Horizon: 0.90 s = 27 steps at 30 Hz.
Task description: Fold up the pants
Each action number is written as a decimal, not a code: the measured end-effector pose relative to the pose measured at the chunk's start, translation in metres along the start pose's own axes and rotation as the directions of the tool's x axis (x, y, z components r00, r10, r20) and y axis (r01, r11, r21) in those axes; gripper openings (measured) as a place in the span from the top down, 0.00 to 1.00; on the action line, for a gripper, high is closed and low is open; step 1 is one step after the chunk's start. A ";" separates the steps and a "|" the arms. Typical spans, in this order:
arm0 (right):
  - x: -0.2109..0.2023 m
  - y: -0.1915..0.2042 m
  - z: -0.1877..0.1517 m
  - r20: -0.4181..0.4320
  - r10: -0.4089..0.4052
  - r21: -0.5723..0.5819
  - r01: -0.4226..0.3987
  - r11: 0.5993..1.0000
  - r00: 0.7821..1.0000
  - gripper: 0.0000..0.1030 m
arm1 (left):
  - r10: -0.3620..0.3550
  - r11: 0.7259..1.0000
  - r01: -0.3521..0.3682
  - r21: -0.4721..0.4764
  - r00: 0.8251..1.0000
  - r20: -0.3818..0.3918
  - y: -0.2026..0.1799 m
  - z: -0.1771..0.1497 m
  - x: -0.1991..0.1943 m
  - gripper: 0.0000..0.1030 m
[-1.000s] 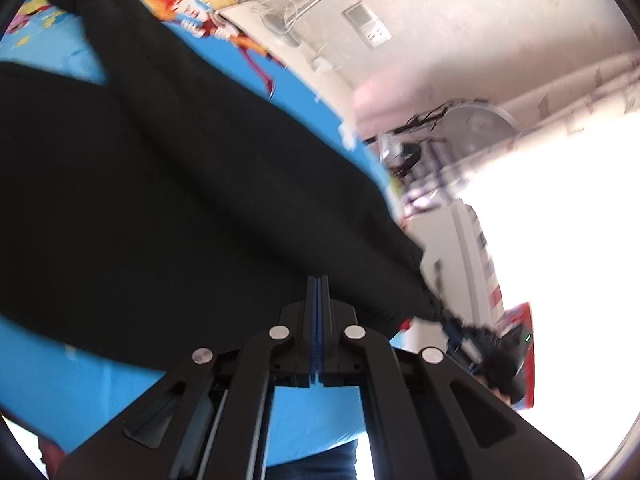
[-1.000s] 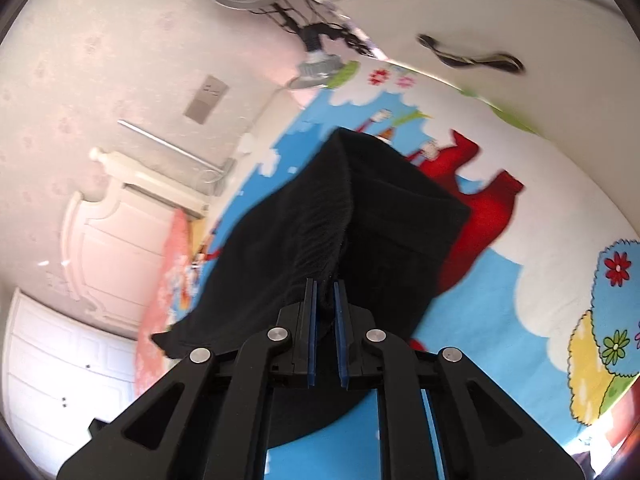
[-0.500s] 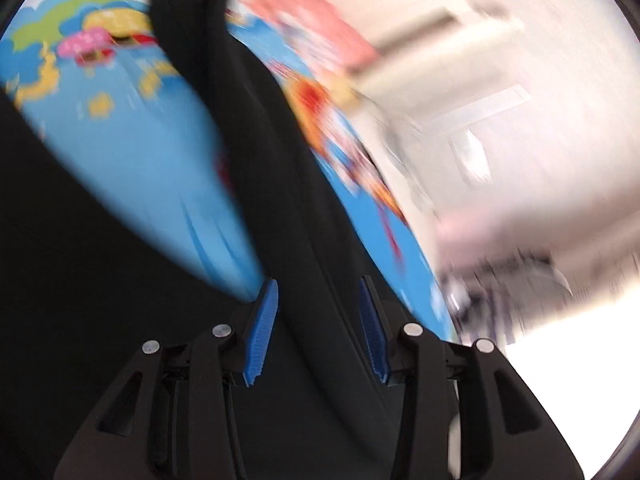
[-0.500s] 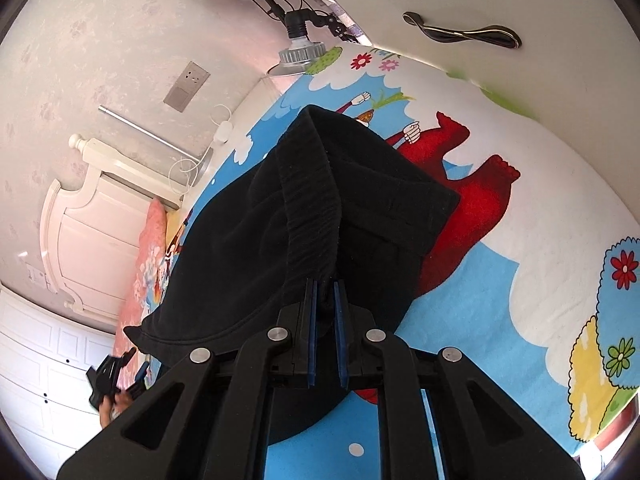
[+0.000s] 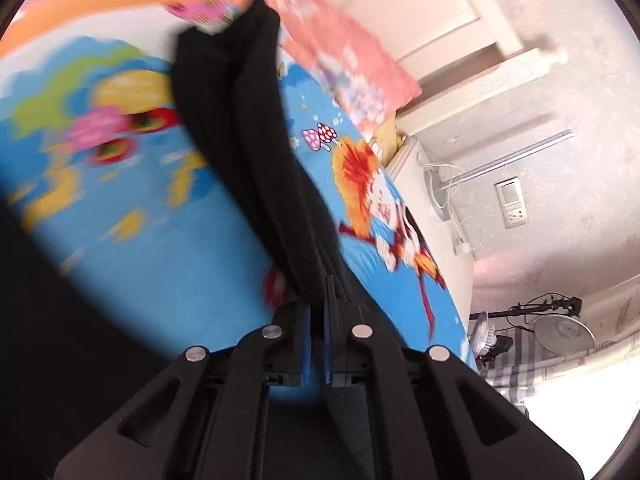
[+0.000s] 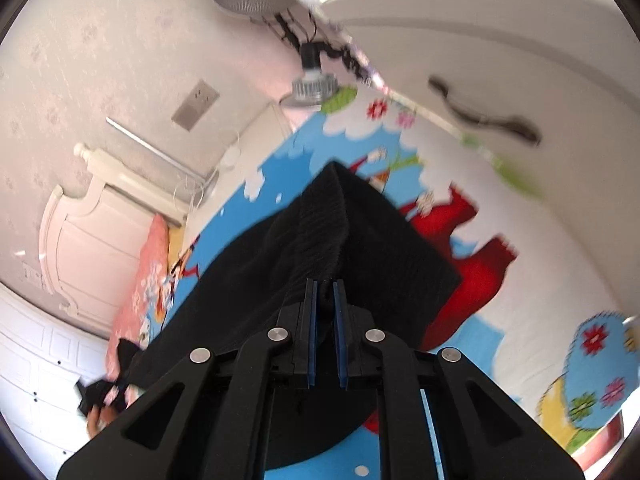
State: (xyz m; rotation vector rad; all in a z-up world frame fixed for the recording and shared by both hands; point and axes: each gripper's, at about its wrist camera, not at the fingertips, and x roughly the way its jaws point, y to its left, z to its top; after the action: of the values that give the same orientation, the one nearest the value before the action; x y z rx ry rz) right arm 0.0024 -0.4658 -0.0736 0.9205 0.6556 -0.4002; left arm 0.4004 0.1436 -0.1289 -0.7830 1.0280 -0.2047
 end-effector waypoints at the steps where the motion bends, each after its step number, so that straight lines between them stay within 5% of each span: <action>1: -0.003 -0.002 0.004 0.009 -0.009 -0.005 0.009 1.000 1.000 0.89 | -0.016 1.000 0.015 0.017 1.000 0.020 0.002 -0.020 -0.028 0.96; 5: 0.010 -0.030 0.008 -0.032 -0.103 -0.013 0.103 0.995 0.994 0.89 | -0.010 1.000 0.009 0.009 0.999 0.032 0.039 -0.106 -0.092 0.96; 9: 0.035 -0.045 -0.001 -0.081 -0.175 -0.083 0.168 0.982 0.981 0.88 | 0.040 0.998 -0.043 -0.054 0.997 -0.069 0.099 -0.163 -0.084 0.82; 13: 0.036 -0.049 -0.005 -0.073 -0.195 -0.099 0.187 0.977 0.978 0.79 | 0.150 0.986 -0.155 0.065 0.986 0.070 0.094 -0.162 -0.116 0.59; 15: 0.036 -0.052 -0.005 -0.066 -0.192 -0.092 0.186 0.978 0.979 0.75 | 0.219 0.950 -0.253 0.182 0.958 0.187 0.064 -0.146 -0.124 0.30; 16: 0.036 -0.053 -0.006 -0.066 -0.192 -0.090 0.186 0.978 0.979 0.71 | 0.250 0.924 -0.298 0.239 0.944 0.214 0.049 -0.139 -0.121 0.28; 18: 0.036 -0.053 -0.006 -0.064 -0.192 -0.081 0.187 0.979 0.979 0.69 | 0.338 0.830 -0.420 0.367 0.902 0.267 0.021 -0.126 -0.107 0.28; 21: 0.036 -0.052 -0.005 -0.063 -0.188 -0.084 0.182 0.980 0.980 0.67 | 0.510 0.592 -0.601 0.537 0.795 0.328 -0.010 -0.106 -0.054 0.28; 22: 0.036 -0.053 -0.005 -0.064 -0.187 -0.082 0.182 0.980 0.980 0.63 | 0.572 0.486 -0.653 0.581 0.740 0.353 -0.015 -0.102 -0.029 0.28; 23: 0.036 -0.054 -0.004 -0.064 -0.186 -0.076 0.181 0.981 0.980 0.54 | 0.612 0.408 -0.677 0.612 0.700 0.366 -0.019 -0.096 -0.005 0.34; 24: 0.035 -0.056 -0.003 -0.065 -0.180 -0.065 0.176 0.982 0.981 0.46 | 0.658 0.331 -0.692 0.642 0.657 0.369 -0.019 -0.089 0.020 0.50; 25: 0.035 -0.058 -0.003 -0.068 -0.169 -0.055 0.166 0.985 0.983 0.32 | 0.688 0.303 -0.698 0.649 0.631 0.357 -0.013 -0.080 0.033 0.63; 26: 0.036 -0.059 -0.003 -0.073 -0.147 -0.044 0.144 0.989 0.986 0.33 | 0.716 0.291 -0.704 0.648 0.610 0.341 -0.004 -0.071 0.039 0.83; 27: 0.037 -0.058 -0.004 -0.077 -0.142 -0.055 0.138 0.989 0.987 0.36 | 0.715 0.306 -0.697 0.649 0.618 0.326 -0.004 -0.062 0.040 0.87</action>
State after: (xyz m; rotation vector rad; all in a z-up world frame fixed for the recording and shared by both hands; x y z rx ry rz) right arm -0.0046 -0.4963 -0.1349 0.8497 0.8033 -0.4716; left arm 0.3707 0.0903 -0.1707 0.4883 1.1004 0.1625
